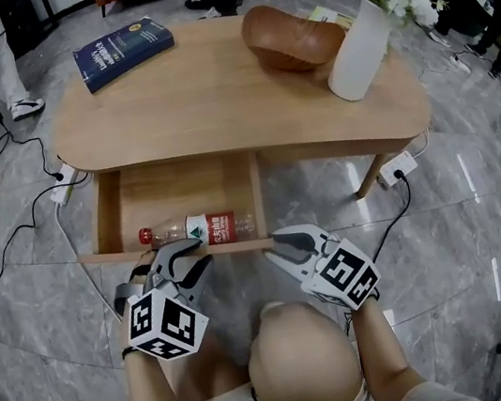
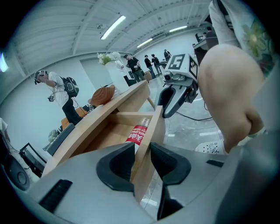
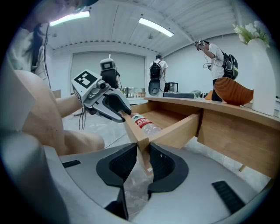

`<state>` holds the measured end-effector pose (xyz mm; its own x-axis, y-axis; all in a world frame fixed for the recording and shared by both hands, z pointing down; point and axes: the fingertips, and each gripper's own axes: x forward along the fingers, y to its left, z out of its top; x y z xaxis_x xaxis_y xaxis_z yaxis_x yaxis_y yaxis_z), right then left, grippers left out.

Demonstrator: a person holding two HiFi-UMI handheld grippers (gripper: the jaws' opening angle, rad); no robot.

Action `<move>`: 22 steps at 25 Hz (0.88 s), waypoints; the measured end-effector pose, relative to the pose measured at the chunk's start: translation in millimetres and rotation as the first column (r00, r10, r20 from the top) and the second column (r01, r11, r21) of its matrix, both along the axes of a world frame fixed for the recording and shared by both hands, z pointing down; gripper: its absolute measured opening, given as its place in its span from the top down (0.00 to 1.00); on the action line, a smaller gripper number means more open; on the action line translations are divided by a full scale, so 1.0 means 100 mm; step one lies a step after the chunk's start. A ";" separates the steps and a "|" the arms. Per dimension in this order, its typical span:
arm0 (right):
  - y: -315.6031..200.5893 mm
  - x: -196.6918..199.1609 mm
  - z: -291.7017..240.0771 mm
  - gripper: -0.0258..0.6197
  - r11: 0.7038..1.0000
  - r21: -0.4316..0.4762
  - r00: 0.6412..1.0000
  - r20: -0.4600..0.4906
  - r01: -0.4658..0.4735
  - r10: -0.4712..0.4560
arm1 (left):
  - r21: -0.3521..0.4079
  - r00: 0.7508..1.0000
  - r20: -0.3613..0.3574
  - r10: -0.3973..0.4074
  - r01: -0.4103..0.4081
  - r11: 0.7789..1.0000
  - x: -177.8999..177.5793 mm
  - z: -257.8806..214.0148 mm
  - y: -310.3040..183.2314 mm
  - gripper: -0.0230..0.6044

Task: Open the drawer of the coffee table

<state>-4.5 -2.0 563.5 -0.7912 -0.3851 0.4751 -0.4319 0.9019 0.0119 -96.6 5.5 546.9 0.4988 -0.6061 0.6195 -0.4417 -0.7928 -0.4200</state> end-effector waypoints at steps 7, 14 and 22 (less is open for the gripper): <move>0.04 -0.01 0.02 0.81 1.000 -0.005 1.000 -0.003 0.012 -0.012 | -0.006 1.000 -0.014 -0.009 0.009 1.000 0.00 0.01 0.03 0.77; 0.05 0.01 0.03 0.81 1.000 -0.008 1.000 0.003 0.006 -0.006 | -0.012 1.000 -0.025 -0.011 0.011 1.000 0.02 0.02 0.06 0.77; 0.08 0.00 0.04 0.81 1.000 -0.012 1.000 0.014 -0.008 0.009 | -0.014 0.999 -0.047 -0.012 0.011 1.000 0.02 0.01 0.09 0.78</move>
